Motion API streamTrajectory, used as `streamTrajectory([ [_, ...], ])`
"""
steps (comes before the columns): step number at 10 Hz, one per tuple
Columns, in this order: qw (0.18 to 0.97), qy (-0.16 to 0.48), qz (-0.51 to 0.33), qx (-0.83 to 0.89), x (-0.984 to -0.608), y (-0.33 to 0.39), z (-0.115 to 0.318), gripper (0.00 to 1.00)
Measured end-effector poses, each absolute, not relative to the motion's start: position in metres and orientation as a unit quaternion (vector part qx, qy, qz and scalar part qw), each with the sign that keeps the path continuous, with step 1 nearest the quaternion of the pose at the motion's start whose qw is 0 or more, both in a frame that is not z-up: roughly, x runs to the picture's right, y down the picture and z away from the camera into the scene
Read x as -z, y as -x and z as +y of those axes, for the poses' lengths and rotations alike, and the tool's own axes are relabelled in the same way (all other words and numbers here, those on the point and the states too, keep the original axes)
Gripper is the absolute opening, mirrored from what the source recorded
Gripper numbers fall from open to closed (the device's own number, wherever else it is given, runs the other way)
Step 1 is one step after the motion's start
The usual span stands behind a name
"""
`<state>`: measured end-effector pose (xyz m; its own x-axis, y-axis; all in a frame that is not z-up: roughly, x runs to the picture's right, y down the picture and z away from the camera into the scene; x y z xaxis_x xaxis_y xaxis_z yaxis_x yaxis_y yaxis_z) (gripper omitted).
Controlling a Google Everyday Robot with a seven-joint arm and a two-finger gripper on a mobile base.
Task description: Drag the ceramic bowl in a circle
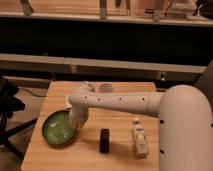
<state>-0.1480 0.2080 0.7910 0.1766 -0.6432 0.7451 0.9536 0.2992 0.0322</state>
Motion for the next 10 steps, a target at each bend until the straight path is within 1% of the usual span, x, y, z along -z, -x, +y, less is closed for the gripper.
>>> streamTrajectory([
  [10,0.712,0.226,-0.356,0.562,-0.794,0.151,0.2084,0.0],
])
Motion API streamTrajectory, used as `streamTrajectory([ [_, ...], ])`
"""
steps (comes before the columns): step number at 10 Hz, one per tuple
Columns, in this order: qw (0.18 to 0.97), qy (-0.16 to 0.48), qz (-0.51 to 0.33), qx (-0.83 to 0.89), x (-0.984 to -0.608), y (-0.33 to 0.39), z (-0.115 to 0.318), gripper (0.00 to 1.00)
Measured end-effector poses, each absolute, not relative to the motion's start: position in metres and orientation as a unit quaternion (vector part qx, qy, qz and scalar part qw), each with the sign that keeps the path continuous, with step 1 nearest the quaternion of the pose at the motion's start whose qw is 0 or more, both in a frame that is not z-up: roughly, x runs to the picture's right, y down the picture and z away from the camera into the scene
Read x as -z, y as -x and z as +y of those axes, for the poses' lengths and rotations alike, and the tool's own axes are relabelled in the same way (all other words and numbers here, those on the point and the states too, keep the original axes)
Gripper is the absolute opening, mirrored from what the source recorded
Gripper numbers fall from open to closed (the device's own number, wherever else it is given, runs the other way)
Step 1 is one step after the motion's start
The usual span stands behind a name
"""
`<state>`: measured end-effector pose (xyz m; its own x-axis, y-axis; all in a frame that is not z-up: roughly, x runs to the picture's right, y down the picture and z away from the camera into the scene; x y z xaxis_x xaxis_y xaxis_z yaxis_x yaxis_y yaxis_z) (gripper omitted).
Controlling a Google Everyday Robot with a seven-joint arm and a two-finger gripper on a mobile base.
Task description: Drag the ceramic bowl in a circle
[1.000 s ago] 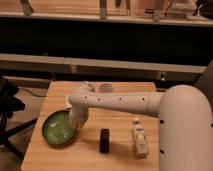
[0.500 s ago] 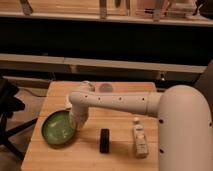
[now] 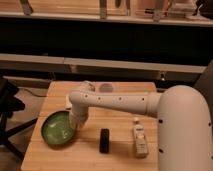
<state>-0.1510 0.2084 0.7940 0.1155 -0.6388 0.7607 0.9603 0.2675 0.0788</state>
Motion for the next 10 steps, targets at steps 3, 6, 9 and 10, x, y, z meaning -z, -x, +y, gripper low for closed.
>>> streamTrajectory([
  [3,0.706,0.223,-0.363,0.566,-0.795,0.151,0.2077,0.0],
  [6,0.7,0.224,-0.368,0.57,-0.7975,0.1493,0.2062,0.0],
  [9,0.69,0.222,-0.375,0.578,-0.7988,0.1506,0.2075,0.0],
  [10,0.687,0.222,-0.377,0.58,-0.7989,0.1514,0.2079,0.0],
])
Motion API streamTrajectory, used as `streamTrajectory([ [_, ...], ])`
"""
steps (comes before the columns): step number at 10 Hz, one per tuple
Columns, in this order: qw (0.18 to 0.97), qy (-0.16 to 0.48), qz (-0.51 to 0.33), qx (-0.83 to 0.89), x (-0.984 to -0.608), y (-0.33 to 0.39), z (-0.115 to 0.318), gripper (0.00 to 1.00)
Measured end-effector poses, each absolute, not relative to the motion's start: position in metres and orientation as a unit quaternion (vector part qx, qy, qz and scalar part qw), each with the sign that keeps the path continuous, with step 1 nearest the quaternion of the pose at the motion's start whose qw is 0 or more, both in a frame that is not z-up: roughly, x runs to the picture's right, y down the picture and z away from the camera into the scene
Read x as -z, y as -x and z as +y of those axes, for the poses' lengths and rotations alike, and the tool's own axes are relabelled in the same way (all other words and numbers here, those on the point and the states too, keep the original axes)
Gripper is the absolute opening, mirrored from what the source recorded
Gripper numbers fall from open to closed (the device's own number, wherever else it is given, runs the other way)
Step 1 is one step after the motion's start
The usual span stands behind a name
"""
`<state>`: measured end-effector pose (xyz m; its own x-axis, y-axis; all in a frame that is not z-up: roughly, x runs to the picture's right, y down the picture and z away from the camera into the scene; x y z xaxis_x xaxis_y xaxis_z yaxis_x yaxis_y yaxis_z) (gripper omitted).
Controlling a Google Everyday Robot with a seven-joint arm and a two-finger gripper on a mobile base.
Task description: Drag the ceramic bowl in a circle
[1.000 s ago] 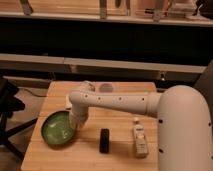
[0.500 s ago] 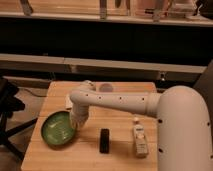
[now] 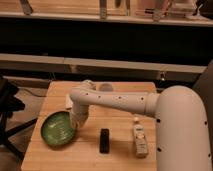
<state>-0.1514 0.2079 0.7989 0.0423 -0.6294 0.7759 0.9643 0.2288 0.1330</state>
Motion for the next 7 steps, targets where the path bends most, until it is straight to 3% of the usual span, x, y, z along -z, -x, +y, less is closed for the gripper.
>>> streamTrajectory([
  [7,0.67,0.216,-0.392,0.593,-0.8049,0.1465,0.2061,0.0],
])
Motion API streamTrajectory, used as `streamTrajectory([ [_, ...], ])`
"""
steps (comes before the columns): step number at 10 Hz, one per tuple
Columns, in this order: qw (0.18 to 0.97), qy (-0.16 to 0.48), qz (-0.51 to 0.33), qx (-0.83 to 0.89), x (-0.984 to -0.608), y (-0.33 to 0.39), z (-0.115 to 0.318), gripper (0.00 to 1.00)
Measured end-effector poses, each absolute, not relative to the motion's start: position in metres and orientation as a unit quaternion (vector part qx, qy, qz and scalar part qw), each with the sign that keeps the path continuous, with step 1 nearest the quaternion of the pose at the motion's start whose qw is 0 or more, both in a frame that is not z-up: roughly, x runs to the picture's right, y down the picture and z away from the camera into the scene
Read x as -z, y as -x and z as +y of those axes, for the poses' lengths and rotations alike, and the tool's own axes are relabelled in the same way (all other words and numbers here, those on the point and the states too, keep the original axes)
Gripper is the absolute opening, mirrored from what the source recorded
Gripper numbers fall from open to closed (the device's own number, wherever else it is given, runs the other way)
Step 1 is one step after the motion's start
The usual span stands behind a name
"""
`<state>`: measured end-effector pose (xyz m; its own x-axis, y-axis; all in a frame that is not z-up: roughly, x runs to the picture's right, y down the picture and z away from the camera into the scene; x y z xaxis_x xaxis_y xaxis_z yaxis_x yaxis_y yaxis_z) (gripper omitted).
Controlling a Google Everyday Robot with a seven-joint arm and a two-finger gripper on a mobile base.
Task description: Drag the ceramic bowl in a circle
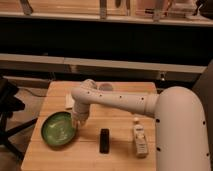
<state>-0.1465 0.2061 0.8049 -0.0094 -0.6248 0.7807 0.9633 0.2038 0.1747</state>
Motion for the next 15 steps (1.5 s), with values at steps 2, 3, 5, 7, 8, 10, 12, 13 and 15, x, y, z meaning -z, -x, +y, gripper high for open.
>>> streamTrajectory([
  [2,0.664,0.214,-0.396,0.597,-0.808,0.145,0.203,0.0],
  [3,0.661,0.213,-0.398,0.6,-0.809,0.144,0.201,0.0],
  [5,0.658,0.212,-0.4,0.602,-0.811,0.143,0.201,0.0],
  [7,0.656,0.212,-0.402,0.603,-0.815,0.138,0.195,0.0],
  [8,0.654,0.211,-0.403,0.605,-0.819,0.136,0.192,0.0],
  [10,0.651,0.21,-0.403,0.608,-0.821,0.134,0.193,0.0],
  [12,0.643,0.206,-0.407,0.615,-0.824,0.132,0.192,0.0],
  [13,0.636,0.204,-0.41,0.621,-0.826,0.131,0.192,0.0],
  [15,0.626,0.199,-0.412,0.631,-0.829,0.132,0.193,0.0],
])
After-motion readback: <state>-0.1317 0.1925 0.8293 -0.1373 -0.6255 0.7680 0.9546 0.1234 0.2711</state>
